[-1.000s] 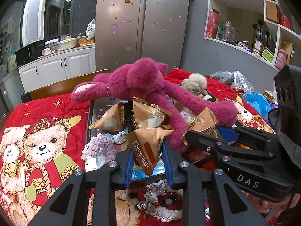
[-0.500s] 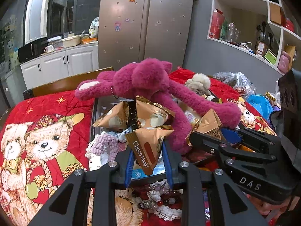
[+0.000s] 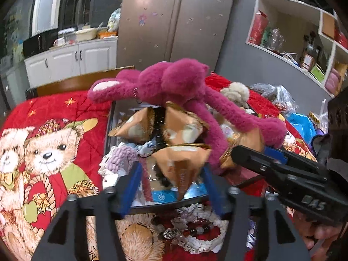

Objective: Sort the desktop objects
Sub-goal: 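Lower both snack packs into the tray box and open both tools, then withdraw both open tools up and away from the tray box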

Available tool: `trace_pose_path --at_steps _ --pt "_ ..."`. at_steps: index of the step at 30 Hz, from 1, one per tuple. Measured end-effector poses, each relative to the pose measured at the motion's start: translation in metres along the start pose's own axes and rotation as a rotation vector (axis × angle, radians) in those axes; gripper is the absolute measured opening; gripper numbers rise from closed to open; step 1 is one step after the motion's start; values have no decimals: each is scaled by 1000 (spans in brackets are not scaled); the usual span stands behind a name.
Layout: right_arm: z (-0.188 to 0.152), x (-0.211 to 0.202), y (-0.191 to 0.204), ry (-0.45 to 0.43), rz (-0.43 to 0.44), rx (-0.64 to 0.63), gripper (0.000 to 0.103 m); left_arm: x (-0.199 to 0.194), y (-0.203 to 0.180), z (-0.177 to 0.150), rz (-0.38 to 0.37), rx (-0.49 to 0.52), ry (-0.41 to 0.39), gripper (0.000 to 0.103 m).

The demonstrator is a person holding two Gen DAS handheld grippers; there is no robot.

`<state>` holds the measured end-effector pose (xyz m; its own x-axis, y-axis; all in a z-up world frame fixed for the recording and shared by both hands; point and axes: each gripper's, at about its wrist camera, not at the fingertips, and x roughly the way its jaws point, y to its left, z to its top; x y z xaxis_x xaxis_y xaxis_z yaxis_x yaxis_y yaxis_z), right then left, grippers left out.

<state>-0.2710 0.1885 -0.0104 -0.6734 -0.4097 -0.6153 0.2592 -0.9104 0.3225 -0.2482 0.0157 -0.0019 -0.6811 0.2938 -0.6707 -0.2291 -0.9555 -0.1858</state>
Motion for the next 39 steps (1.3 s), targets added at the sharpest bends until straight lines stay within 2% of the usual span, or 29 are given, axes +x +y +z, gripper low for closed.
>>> trace_pose_path --at_steps 1,3,5,8,9,10,18,29,33,39 --pt "1 -1 -1 -4 9 8 53 -1 1 1 -5 -2 -4 67" --pt "3 -7 -6 -33 43 33 73 -3 3 2 -5 3 -12 80" --pt "5 -13 -9 -52 76 50 85 -6 3 4 -6 20 -20 87" --pt "8 -22 -14 -89 128 85 96 -11 -2 5 55 46 -53 91" --pt "9 -24 -13 -95 136 89 101 -13 -3 5 75 58 -64 100" --pt "10 -26 -13 -100 140 90 102 -13 -5 5 83 63 -69 103" --pt "14 -37 9 -117 99 -16 103 -27 4 11 112 46 -116 103" --pt "15 -57 26 -159 136 -46 103 -39 17 19 131 12 -147 103" --pt "22 -82 31 -207 136 -53 103 -51 16 22 138 11 -168 103" --pt "31 -135 44 -316 78 -82 103 -77 5 26 111 29 -218 103"
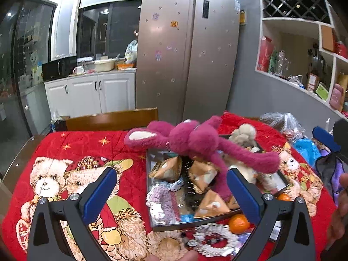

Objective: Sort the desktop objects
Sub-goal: 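Withdraw both open tools up and away from the tray box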

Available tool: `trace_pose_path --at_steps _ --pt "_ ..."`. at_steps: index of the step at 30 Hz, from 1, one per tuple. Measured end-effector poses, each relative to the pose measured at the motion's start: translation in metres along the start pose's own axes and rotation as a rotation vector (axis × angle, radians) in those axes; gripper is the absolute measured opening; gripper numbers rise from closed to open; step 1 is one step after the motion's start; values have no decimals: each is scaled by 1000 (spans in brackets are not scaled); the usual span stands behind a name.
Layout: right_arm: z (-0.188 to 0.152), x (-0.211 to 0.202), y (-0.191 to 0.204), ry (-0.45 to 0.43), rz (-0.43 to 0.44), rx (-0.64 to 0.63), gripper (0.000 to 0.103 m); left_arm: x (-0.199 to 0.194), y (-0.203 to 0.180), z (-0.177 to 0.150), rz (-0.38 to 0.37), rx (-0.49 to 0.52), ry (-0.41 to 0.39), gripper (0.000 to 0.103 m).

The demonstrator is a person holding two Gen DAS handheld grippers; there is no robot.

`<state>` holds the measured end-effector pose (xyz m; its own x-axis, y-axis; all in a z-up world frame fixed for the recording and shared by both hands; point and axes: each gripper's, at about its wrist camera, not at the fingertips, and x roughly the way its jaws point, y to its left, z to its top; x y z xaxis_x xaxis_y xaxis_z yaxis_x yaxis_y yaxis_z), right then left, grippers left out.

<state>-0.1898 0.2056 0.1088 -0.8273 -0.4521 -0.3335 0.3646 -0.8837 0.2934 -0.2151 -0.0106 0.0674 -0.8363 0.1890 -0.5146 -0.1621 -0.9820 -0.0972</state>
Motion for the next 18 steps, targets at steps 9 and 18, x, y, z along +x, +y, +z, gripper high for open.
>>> trace_pose_path --at_steps 9,18 --pt "14 -67 17 -98 -137 -84 103 -29 -33 1 -61 66 -15 103" --pt "-29 -81 -21 -96 -304 -2 103 -11 -53 -34 -122 32 77 103"
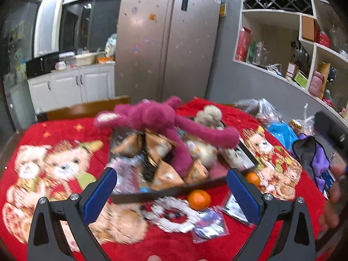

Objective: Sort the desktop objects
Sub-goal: 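Withdraw both open tools up and away from the tray box, then move the left tool to an orange while the right tool approaches another orange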

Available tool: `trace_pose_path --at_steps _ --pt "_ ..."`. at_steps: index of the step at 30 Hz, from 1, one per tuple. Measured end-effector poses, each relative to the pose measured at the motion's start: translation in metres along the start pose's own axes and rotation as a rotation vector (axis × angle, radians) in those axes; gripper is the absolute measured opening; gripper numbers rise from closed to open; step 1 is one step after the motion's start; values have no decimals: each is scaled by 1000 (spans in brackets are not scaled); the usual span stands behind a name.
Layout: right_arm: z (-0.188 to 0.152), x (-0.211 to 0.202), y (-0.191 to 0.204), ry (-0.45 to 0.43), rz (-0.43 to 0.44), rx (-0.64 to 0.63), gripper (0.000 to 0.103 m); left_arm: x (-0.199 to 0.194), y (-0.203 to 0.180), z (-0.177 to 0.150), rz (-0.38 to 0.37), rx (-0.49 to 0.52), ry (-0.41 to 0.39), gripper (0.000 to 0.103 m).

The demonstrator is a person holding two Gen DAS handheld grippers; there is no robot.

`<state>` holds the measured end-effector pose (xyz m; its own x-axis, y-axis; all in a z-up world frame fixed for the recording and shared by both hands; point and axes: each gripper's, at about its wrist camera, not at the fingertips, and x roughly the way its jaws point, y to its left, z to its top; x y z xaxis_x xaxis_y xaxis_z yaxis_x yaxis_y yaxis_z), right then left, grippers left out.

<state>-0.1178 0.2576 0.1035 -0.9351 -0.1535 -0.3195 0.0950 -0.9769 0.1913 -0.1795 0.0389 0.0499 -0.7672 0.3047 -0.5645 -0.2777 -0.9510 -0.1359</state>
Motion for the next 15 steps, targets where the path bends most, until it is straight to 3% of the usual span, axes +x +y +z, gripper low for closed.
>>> trace_pose_path --at_steps 5,12,15 --pt "-35 33 -50 101 12 144 103 10 -23 -20 -40 48 19 103" --pt "-43 66 -88 188 -6 151 103 30 -45 -43 -132 101 55 103" --pt "-45 78 -94 211 -5 131 103 40 -46 -46 -137 103 79 103"
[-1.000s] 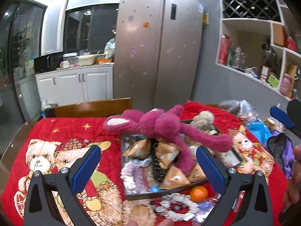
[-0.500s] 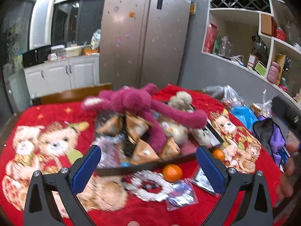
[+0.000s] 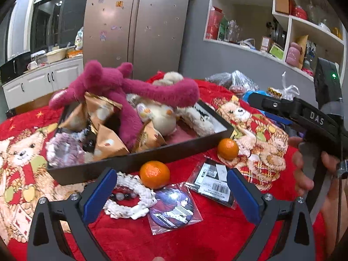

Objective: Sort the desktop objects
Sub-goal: 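Move the left tool to an orange while the right tool approaches another orange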

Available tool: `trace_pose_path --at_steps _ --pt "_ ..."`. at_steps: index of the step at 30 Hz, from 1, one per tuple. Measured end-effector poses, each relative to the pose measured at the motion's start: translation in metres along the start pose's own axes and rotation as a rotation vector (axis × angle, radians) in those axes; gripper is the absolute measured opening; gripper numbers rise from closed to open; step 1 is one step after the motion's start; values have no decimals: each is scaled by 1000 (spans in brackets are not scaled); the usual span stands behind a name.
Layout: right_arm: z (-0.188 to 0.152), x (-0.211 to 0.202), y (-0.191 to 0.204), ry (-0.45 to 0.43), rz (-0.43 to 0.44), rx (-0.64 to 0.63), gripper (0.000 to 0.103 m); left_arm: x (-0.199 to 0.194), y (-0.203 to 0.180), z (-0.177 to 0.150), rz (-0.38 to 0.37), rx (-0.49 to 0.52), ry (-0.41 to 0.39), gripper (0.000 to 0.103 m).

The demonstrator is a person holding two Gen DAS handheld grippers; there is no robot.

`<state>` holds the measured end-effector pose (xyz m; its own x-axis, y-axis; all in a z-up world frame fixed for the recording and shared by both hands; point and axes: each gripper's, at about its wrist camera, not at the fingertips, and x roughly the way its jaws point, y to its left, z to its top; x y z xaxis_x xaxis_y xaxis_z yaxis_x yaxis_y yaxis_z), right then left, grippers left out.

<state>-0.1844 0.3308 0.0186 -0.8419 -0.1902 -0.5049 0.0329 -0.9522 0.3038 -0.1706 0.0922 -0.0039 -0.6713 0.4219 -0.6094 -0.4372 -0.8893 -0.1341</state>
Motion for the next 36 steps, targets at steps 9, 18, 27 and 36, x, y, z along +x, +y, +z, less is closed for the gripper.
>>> trace_pose_path --at_steps 9,18,27,36 --pt "-31 35 -17 150 1 -21 103 28 -7 -4 64 -26 55 103" --pt "-36 47 -18 206 18 8 103 37 -10 0 64 -32 63 103" --pt "-42 69 -15 314 -29 -7 103 58 2 0 71 -77 155 103" --pt "-45 77 -3 352 -107 -76 103 70 -2 -1 116 -49 217 103"
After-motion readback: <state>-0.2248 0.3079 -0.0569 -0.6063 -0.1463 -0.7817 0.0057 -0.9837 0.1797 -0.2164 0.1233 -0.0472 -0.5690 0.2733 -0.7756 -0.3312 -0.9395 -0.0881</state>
